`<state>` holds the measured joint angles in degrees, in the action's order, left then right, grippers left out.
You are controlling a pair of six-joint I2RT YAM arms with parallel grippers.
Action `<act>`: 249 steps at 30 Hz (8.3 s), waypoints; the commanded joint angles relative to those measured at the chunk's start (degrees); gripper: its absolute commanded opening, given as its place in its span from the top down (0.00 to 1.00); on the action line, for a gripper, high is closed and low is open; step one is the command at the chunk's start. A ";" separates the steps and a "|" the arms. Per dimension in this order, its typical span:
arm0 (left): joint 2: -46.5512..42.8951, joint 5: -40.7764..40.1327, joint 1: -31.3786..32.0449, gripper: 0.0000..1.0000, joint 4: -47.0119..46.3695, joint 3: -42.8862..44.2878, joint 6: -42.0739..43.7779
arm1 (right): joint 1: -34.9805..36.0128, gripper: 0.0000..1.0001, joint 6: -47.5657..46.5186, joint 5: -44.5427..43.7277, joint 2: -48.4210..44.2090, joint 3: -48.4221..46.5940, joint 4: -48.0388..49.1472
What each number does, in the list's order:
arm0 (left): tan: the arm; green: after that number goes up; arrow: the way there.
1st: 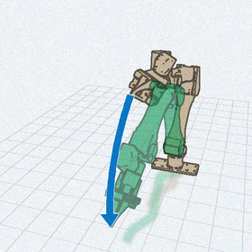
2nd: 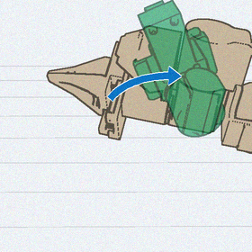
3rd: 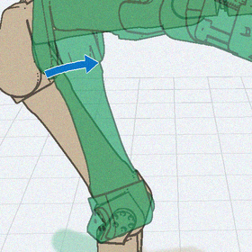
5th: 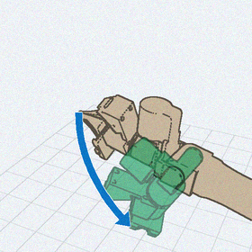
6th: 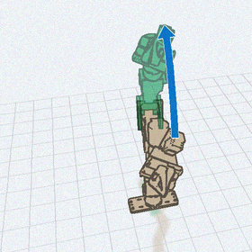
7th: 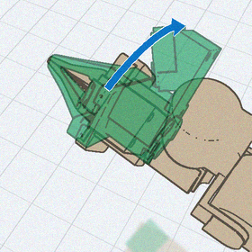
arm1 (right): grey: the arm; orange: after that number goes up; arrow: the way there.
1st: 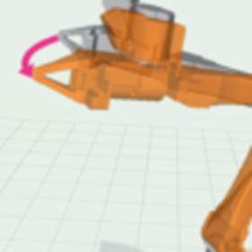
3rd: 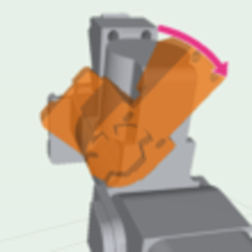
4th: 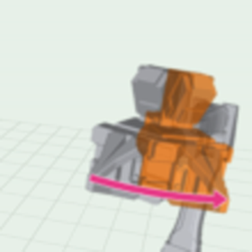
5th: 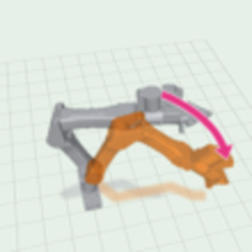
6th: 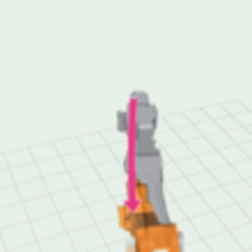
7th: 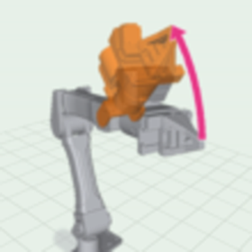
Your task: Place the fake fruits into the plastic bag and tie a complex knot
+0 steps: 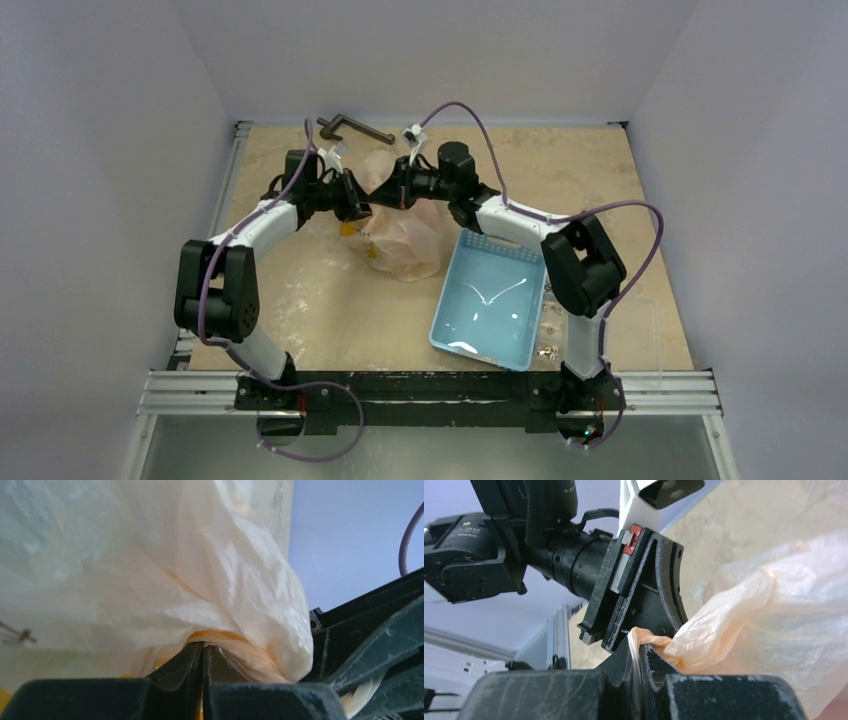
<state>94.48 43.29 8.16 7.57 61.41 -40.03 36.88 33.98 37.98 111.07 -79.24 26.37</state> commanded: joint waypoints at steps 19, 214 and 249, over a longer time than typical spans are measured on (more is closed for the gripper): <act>10.98 12.93 -1.13 1.00 -21.26 0.20 -13.65 | -10.65 0.27 -12.24 11.16 -9.90 -14.60 -22.33; -6.16 19.60 -8.11 0.89 13.00 1.65 12.10 | -6.87 1.00 -22.28 15.98 -0.29 -9.67 -31.58; -6.10 17.61 -7.51 1.00 10.31 0.61 9.47 | -7.78 1.00 -27.11 15.47 -0.36 -11.42 -37.47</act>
<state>90.21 61.43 1.89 19.25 60.42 -29.89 29.56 11.84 53.47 114.17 -88.68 -6.37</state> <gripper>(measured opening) 0.050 0.007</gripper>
